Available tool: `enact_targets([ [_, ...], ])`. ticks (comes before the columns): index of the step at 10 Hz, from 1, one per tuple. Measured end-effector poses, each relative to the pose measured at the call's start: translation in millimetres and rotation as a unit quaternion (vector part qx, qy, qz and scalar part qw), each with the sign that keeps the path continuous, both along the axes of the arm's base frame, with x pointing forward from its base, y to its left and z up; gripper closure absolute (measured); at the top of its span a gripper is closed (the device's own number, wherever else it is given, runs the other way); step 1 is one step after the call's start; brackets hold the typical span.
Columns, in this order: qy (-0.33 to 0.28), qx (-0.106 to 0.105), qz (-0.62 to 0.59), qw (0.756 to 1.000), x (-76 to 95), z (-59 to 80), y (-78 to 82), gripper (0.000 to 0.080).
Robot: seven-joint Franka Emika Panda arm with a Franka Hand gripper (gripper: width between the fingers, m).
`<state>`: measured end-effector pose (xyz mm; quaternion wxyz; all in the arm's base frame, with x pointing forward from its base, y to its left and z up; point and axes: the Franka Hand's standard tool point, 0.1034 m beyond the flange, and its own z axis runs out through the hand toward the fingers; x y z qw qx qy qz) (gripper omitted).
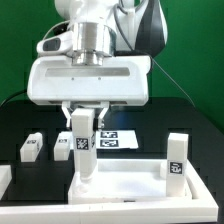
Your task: Assemble desk
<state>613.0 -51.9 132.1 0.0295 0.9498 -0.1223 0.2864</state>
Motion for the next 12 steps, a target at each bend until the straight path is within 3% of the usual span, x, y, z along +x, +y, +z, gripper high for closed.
enact_targets([
  [7,0.000,-0.016,0.005,1.000,-8.5,-25.3,-1.0,0.0511],
  [11,-0.014,-0.023,0.009,1.000,-7.7,-28.9,0.3,0.0511],
  [12,-0.013,-0.023,0.009,1.000,-7.9,-29.3,0.5,0.0351],
])
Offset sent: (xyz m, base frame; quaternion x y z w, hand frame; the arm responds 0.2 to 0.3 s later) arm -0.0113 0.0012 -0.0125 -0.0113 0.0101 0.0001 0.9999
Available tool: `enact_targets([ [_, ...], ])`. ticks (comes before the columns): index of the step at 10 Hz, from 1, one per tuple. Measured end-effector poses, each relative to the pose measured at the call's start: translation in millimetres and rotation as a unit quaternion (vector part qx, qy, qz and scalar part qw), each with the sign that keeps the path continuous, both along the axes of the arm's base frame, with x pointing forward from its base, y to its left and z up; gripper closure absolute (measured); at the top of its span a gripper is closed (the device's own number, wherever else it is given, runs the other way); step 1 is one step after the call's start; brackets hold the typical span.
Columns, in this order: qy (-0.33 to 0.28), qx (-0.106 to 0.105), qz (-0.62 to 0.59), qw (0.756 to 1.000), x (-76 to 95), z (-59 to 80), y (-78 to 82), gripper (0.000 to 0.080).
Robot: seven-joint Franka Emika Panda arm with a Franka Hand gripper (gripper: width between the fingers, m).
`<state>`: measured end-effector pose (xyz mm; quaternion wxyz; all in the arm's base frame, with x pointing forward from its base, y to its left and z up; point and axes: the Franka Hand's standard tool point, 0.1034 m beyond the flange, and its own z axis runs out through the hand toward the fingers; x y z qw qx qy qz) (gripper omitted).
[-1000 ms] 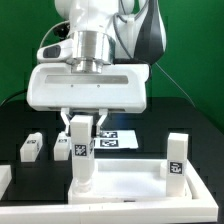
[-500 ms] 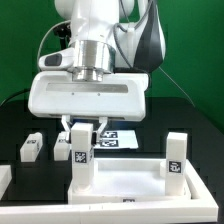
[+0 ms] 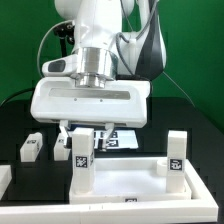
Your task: Assemble desk
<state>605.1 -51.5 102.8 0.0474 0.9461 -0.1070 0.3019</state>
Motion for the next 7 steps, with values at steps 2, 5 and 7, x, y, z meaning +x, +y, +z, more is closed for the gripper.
enact_targets([
  [2,0.000,-0.001,0.001,1.000,-0.1,-0.2,0.0,0.0225],
  [5,0.001,-0.001,0.002,1.000,-0.1,-0.3,0.0,0.0154],
  [7,0.003,0.000,0.002,1.000,0.2,0.9,0.2,0.0151],
])
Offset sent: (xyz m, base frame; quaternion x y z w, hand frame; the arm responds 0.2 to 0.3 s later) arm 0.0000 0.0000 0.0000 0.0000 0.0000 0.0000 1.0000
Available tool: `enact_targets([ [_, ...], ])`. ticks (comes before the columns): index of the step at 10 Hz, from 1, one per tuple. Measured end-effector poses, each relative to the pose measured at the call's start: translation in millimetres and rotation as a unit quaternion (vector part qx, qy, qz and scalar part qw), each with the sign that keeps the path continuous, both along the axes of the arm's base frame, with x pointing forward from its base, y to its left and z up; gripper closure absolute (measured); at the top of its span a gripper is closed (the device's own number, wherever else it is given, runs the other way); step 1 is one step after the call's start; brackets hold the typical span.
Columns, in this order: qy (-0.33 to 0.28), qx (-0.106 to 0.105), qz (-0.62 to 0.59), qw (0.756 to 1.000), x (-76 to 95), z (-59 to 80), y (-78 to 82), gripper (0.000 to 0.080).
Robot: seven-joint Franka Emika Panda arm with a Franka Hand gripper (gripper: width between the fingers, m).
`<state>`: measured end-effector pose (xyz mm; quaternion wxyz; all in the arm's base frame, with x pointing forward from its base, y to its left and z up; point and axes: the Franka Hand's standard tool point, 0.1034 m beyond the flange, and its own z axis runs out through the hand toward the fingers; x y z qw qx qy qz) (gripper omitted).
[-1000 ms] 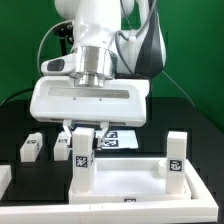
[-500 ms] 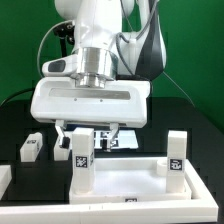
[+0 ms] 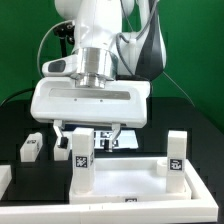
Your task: Assemble desk
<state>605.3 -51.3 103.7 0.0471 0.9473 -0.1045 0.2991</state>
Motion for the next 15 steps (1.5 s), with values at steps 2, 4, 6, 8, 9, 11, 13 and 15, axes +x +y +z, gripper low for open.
enact_targets([
  [2,0.046,0.021,0.000,0.999,4.9,14.2,-3.0,0.0151],
  [4,0.060,0.025,-0.006,0.998,4.1,7.8,-10.1,0.0151],
  [6,0.153,0.064,-0.005,0.986,8.1,9.4,-2.2,0.0151],
  [8,0.243,0.100,-0.007,0.965,8.3,10.8,-0.1,0.0151],
  [9,0.252,0.100,-0.004,0.962,15.3,11.3,0.3,0.0151],
  [11,0.253,0.103,-0.013,0.962,14.9,9.0,0.6,0.0151],
  [13,0.251,0.111,-0.034,0.961,14.9,8.7,1.0,0.0412],
  [15,0.246,0.133,-0.095,0.955,14.8,8.1,2.1,0.0512],
])
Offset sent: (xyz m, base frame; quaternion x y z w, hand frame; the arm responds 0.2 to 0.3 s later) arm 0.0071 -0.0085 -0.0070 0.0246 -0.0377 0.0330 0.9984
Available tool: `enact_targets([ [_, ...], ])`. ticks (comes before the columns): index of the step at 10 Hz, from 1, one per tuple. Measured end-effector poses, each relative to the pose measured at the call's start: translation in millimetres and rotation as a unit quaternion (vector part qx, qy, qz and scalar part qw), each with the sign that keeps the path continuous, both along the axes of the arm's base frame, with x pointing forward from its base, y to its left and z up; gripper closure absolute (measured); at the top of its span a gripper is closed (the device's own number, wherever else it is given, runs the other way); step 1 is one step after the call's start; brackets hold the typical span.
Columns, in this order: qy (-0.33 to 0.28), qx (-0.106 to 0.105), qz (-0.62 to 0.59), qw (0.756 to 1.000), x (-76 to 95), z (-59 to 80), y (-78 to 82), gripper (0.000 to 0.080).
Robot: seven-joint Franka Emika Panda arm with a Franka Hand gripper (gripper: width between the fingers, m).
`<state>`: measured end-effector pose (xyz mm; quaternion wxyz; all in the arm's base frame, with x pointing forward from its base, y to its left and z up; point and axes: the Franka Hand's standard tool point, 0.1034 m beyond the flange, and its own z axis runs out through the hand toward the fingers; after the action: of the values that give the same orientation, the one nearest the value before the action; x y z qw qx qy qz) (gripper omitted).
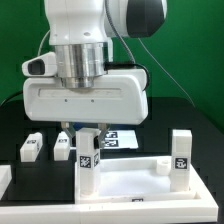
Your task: Assemble desk
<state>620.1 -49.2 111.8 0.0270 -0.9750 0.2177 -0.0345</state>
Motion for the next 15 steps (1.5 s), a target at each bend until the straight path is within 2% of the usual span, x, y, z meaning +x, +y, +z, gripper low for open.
enact_targets([
  [3,0.005,0.011,-0.108,0.994,-0.1,-1.0,0.1,0.0512],
  [4,0.021,0.021,-0.200,0.979,1.3,-1.3,-0.8,0.0512],
  [5,0.028,0.026,-0.286,0.957,4.8,-1.6,0.2,0.0512],
  [7,0.031,0.065,-0.471,0.879,10.4,-2.7,6.6,0.0511],
  [8,0.033,0.082,-0.525,0.846,11.4,-3.1,6.1,0.0511],
  [9,0.034,0.082,-0.526,0.846,11.3,-3.0,6.3,0.0511],
  [10,0.033,0.081,-0.517,0.851,11.1,-3.4,6.3,0.0460],
  [11,0.025,0.075,-0.469,0.880,11.9,-3.6,6.3,0.0324],
  [12,0.011,0.069,-0.402,0.913,13.0,-4.1,7.8,0.0324],
  [13,-0.002,0.062,-0.324,0.944,13.0,-3.8,9.2,0.0190],
  [14,-0.005,0.045,-0.208,0.977,7.1,-3.1,16.4,0.0162],
  [15,-0.010,0.041,-0.176,0.984,1.7,-2.7,19.3,0.0162],
])
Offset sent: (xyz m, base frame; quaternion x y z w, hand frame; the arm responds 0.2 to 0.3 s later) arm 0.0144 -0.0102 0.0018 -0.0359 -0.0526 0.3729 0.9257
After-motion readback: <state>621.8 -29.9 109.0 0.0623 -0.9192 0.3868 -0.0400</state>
